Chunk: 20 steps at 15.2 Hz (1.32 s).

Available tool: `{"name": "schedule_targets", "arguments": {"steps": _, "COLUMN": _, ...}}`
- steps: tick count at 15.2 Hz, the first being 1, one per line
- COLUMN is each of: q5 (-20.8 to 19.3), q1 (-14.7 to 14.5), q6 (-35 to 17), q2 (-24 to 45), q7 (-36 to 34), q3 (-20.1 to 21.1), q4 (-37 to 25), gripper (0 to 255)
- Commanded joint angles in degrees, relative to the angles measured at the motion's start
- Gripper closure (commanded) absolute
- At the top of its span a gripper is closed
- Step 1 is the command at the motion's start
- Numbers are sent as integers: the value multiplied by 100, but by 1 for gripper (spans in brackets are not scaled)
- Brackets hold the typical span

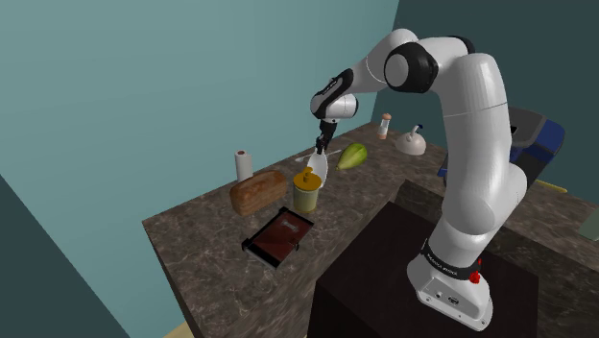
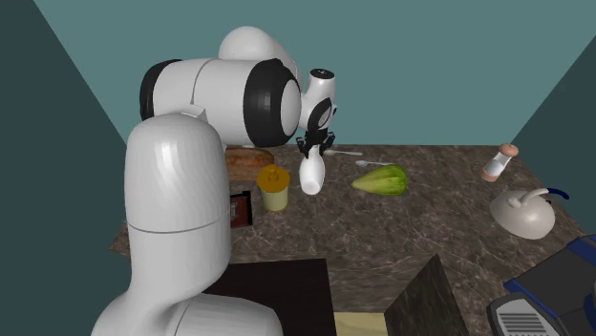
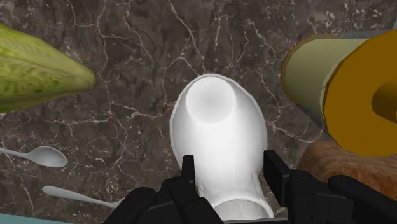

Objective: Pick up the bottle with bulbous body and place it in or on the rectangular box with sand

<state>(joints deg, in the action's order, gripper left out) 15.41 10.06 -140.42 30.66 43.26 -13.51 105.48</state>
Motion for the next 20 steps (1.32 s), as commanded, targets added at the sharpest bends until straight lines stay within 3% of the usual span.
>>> {"name": "schedule_targets", "arguments": {"steps": 1, "q5": 0, "q1": 0, "q6": 1, "q2": 2, "q7": 0, "q3": 0, "q4": 2, "gripper": 255}}
{"name": "schedule_targets", "arguments": {"steps": 6, "q5": 0, "q1": 0, "q6": 0, "q2": 3, "q7": -1, "q3": 1, "q4": 1, "gripper": 255}}
{"name": "schedule_targets", "arguments": {"steps": 20, "q5": -288, "q1": -118, "q6": 798, "q2": -651, "q7": -225, "q3": -176, "q4": -164, "gripper": 255}}
